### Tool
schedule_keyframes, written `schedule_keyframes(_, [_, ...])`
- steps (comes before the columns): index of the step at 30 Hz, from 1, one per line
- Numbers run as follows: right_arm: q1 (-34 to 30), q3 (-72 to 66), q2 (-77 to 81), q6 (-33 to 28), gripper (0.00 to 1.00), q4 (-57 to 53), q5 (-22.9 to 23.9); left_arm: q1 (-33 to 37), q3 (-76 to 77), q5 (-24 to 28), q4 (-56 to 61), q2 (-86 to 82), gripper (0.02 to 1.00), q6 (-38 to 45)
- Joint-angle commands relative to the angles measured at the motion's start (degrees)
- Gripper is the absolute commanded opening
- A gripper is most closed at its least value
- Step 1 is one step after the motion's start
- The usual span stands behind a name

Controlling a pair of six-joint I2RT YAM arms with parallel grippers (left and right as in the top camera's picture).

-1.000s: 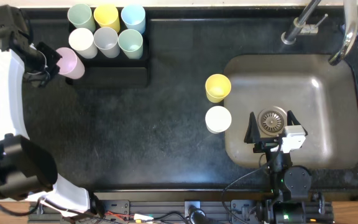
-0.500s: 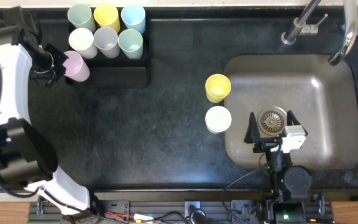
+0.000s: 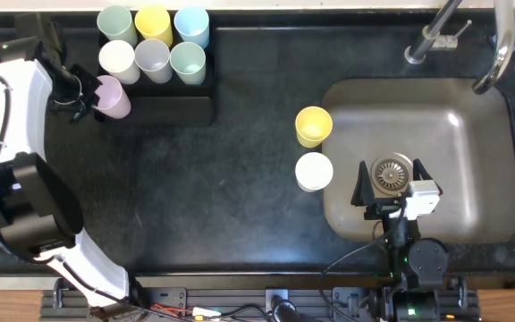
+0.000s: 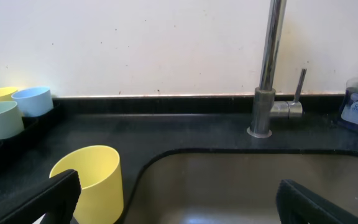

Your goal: Store Cups

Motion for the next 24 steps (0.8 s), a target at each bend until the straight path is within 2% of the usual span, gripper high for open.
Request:
schedule_keyframes(1, [-0.33, -0.79, -0.52, 0.24, 0.998, 0.28, -0.35, -0.39, 1.38, -0.68, -0.04, 0.83, 0.998, -0.46])
schedule_keyframes(8, [-0.33, -0.76, -0.52, 0.24, 0.998, 0.28, -0.35, -0.85, 1.38, -0.17, -1.42, -4.35, 0.998, -0.24])
schedule_keyframes(10, [-0.33, -0.76, -0.52, 0.24, 0.998, 0.28, -0.35, -2.51, 1.38, 0.15, -2.19, -8.39, 0.998, 0.07])
schedule_keyframes(13, [-0.33, -0.79, -0.52, 0.24, 0.998, 0.28, -0.35, -8.7, 1.38, 1.03, -1.55, -15.04, 0.998, 3.43])
schedule_keyframes(16, [-0.33, -0.76, -0.52, 0.24, 0.998, 0.31, -0.35, -20.31, 1.38, -1.62, 1.31, -19.61, 0.998, 8.83])
schedule_keyframes(21, [-0.33, -0.79, -0.52, 0.24, 0.998, 0.28, -0.35, -46.56, 1.16, -15.98, 5.81, -18.51, 0.998, 10.84])
schedule_keyframes(24, [-0.33, -0.79, -0.52, 0.24, 0.998, 0.31, -0.35, -58.62, 1.16, -22.29, 9.11, -14.93, 0.998, 8.15])
